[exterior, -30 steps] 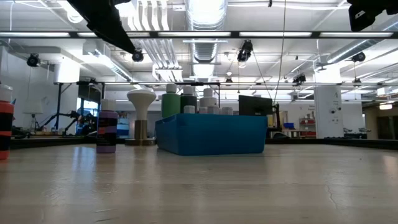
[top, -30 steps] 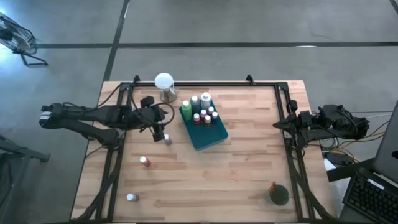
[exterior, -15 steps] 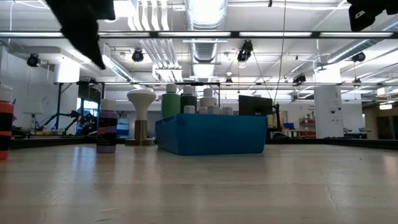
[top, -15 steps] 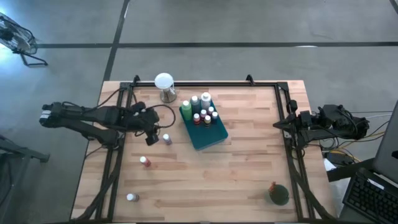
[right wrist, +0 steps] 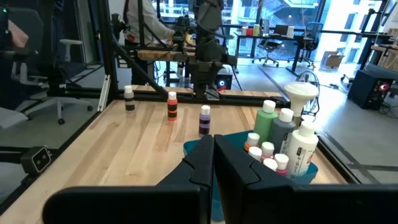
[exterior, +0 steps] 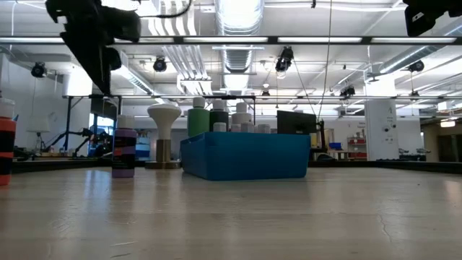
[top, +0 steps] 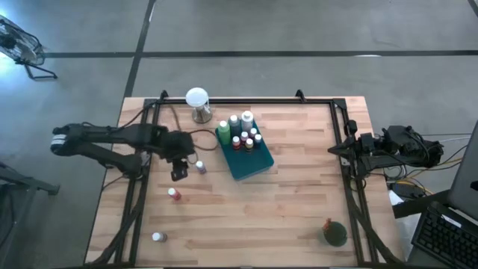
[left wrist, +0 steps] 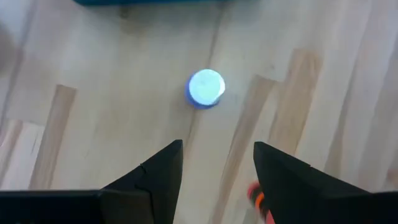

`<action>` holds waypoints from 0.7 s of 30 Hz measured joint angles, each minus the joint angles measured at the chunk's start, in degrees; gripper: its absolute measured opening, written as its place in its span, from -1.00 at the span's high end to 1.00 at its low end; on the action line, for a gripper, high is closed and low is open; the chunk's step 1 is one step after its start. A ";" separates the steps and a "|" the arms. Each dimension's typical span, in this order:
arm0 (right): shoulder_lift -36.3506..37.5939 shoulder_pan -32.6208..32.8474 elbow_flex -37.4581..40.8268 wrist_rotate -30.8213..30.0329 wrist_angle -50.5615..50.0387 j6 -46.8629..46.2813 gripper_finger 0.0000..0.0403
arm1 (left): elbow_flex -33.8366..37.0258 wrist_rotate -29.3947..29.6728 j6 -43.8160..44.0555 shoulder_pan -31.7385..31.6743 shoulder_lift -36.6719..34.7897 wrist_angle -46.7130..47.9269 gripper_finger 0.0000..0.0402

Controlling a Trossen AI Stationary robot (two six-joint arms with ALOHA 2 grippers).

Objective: Pick & Place Paint Supplies
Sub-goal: Put the purple paint bottle into the blue bin

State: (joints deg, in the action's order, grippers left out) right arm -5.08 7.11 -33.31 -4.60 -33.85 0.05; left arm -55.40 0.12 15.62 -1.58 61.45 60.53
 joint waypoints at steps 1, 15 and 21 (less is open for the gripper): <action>-0.01 0.00 0.01 0.01 0.02 0.00 0.96 | -1.12 -1.17 -2.01 -0.82 1.72 0.91 -0.01; -0.01 0.00 0.01 0.00 0.02 0.00 0.96 | -13.70 1.27 -16.90 -1.33 21.01 7.45 -0.01; -0.01 0.00 -0.01 0.01 0.02 0.00 0.96 | -12.37 2.13 -15.78 -1.41 22.03 4.90 -0.01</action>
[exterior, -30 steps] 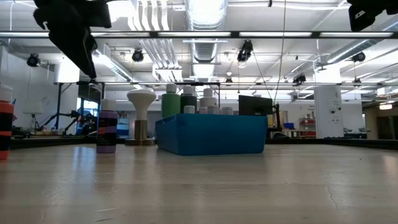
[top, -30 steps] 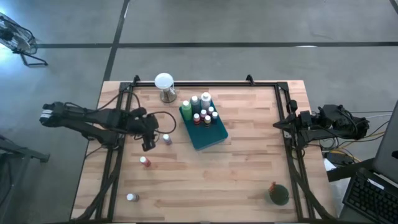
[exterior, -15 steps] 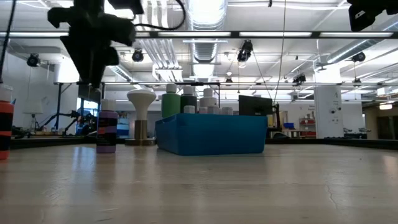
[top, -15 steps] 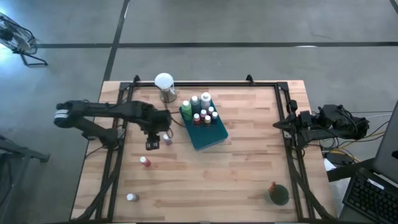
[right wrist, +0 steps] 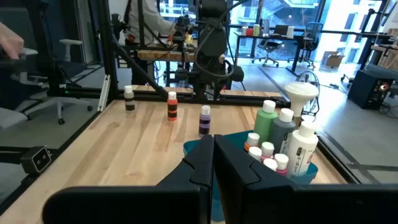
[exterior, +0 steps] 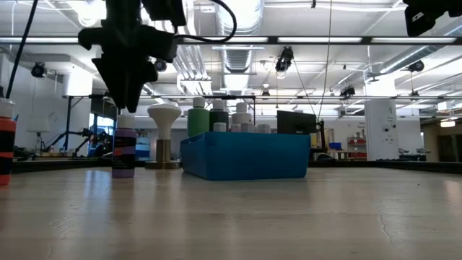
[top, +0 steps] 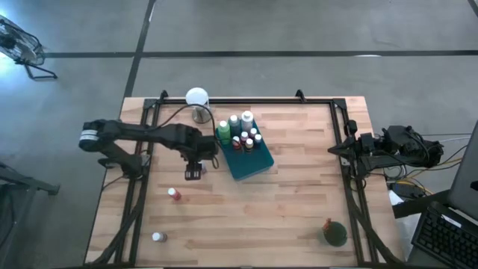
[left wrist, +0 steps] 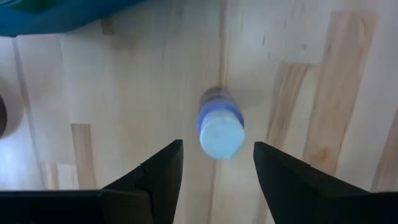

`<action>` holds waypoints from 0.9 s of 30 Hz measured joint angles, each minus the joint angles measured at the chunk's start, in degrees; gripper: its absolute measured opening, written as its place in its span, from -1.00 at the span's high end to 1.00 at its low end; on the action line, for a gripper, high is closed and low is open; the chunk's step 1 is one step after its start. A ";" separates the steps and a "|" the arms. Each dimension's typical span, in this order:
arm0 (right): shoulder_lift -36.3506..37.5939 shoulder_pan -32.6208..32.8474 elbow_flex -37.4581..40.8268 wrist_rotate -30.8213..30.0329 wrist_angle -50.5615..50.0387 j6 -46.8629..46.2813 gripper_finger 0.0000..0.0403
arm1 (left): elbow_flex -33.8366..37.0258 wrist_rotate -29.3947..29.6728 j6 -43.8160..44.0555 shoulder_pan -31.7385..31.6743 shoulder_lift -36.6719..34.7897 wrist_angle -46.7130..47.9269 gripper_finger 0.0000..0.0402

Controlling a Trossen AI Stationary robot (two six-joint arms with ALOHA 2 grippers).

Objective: Pick & Place Paint Supplies
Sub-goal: Put the purple paint bottle into the blue bin

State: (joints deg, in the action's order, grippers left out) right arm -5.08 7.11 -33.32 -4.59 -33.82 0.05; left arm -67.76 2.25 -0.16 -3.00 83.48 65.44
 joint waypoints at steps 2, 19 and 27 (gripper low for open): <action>0.01 0.00 0.00 0.01 -0.02 0.00 0.96 | 0.76 0.06 0.72 0.01 0.12 -1.56 -0.01; 0.01 0.00 0.01 0.00 -0.02 0.00 0.96 | 6.44 -1.30 3.32 0.04 -0.04 -7.91 -0.01; 0.00 0.00 0.02 -0.01 -0.02 0.00 0.96 | 7.45 -1.32 3.44 0.04 -0.10 -8.30 -0.01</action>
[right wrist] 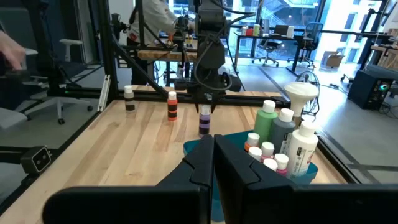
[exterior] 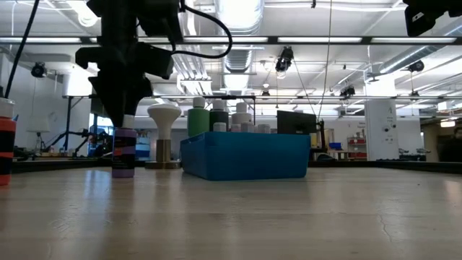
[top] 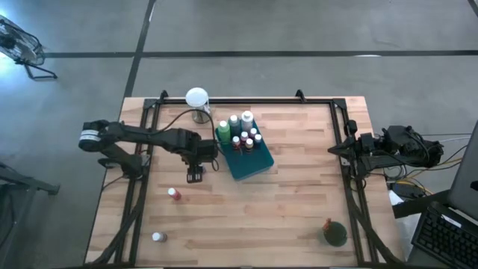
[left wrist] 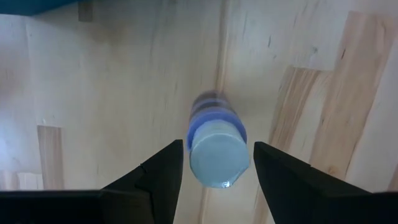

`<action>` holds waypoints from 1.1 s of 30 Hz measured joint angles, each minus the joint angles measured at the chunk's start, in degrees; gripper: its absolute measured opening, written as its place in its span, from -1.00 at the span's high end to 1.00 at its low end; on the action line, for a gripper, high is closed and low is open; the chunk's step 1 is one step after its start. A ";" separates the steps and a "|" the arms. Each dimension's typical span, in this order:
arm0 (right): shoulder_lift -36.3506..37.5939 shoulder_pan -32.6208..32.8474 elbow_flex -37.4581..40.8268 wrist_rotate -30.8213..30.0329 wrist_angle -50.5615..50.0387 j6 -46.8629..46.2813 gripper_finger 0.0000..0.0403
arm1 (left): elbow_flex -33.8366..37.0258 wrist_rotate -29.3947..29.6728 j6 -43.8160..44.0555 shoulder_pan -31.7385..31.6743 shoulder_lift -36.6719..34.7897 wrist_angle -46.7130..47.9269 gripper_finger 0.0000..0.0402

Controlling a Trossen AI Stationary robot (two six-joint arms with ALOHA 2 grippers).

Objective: Pick & Place Paint Supplies
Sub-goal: Put the purple paint bottle into the blue bin

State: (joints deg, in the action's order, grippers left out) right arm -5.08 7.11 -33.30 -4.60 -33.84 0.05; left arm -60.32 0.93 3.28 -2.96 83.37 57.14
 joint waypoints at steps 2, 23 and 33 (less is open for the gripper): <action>0.02 0.00 -0.02 0.00 0.02 0.00 0.96 | 0.32 0.00 0.22 0.00 -0.02 -0.79 -0.01; 0.01 -0.01 -0.02 0.00 0.02 0.00 0.96 | 0.68 0.00 0.16 -0.04 -0.02 -2.05 0.34; 0.00 0.00 -0.02 0.00 0.01 0.00 0.96 | 0.68 0.43 -0.21 -0.02 -0.02 -2.06 0.38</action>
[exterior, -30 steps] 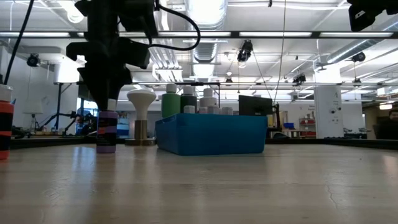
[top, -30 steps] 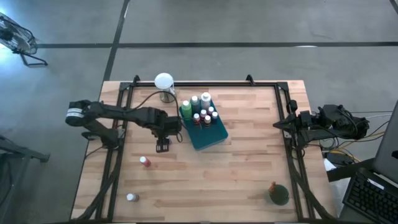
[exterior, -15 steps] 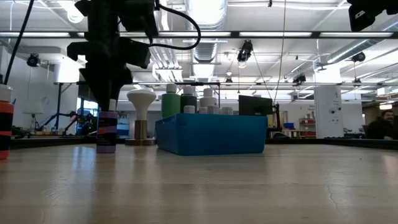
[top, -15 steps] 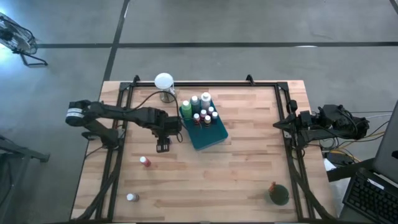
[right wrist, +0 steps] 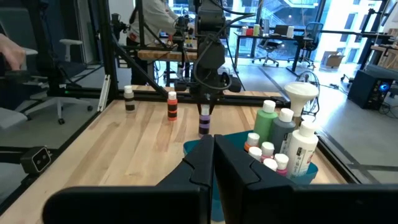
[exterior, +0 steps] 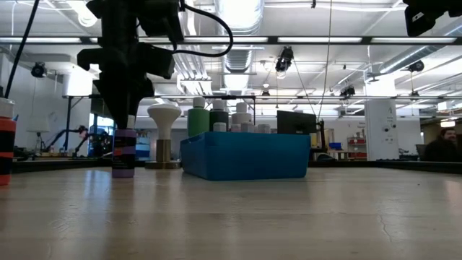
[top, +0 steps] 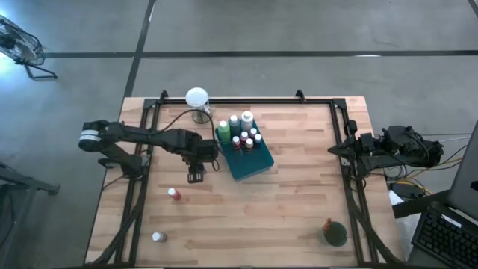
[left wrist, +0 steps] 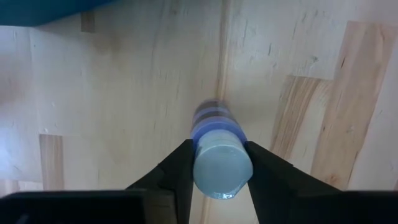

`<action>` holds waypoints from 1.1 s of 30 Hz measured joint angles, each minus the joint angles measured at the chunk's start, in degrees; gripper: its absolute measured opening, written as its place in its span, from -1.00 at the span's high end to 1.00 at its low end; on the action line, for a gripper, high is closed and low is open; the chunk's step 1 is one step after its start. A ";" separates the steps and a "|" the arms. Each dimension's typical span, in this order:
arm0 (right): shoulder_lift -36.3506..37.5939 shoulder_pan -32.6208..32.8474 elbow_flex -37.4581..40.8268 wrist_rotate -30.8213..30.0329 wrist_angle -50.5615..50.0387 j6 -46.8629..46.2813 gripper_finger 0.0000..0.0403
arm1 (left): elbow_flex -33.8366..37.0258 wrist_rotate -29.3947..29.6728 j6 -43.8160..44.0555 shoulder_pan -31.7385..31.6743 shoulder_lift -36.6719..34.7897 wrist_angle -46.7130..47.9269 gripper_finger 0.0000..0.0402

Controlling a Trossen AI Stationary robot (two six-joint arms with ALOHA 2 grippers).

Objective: Pick & Place Paint Supplies
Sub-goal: Put the purple paint bottle into the blue bin

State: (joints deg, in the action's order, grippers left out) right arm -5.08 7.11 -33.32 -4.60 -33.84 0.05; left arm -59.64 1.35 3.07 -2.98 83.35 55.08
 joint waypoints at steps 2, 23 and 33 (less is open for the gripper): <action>0.01 0.00 0.00 0.01 0.00 0.00 0.96 | 0.00 0.12 0.02 0.02 0.00 0.01 0.37; 0.00 0.00 0.00 0.00 -0.01 0.00 0.96 | -6.16 0.28 -2.13 -0.02 -0.11 5.18 0.37; 0.00 -0.01 0.01 0.01 0.00 0.00 0.96 | -11.42 1.22 -4.13 0.04 -0.13 5.32 0.37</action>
State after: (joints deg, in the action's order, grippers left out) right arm -5.08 7.10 -33.31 -4.59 -33.84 0.05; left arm -71.06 2.57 -1.06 -2.94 83.22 60.40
